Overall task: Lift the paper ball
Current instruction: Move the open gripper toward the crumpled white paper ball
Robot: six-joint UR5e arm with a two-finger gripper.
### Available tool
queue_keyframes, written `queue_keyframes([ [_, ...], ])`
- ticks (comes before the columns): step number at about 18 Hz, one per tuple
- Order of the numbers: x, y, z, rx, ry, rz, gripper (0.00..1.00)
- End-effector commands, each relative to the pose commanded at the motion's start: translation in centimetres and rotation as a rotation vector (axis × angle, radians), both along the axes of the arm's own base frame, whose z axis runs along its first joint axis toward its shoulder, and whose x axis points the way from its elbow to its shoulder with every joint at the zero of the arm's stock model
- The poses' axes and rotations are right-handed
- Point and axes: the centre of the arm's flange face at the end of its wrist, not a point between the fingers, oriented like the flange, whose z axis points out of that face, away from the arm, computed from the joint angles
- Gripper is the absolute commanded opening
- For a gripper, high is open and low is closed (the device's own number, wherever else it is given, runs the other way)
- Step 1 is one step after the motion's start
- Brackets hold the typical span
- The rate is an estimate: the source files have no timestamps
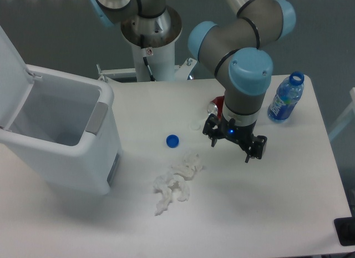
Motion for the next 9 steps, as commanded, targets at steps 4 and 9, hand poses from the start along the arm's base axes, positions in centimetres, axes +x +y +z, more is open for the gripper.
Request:
queue_keyframes([
  [4,0.4,0.5,-0.4,-0.004,-0.005,-0.004,1.00],
  [9,1.0,1.0,-2.5,0.054,0.058,0.043,1.00],
])
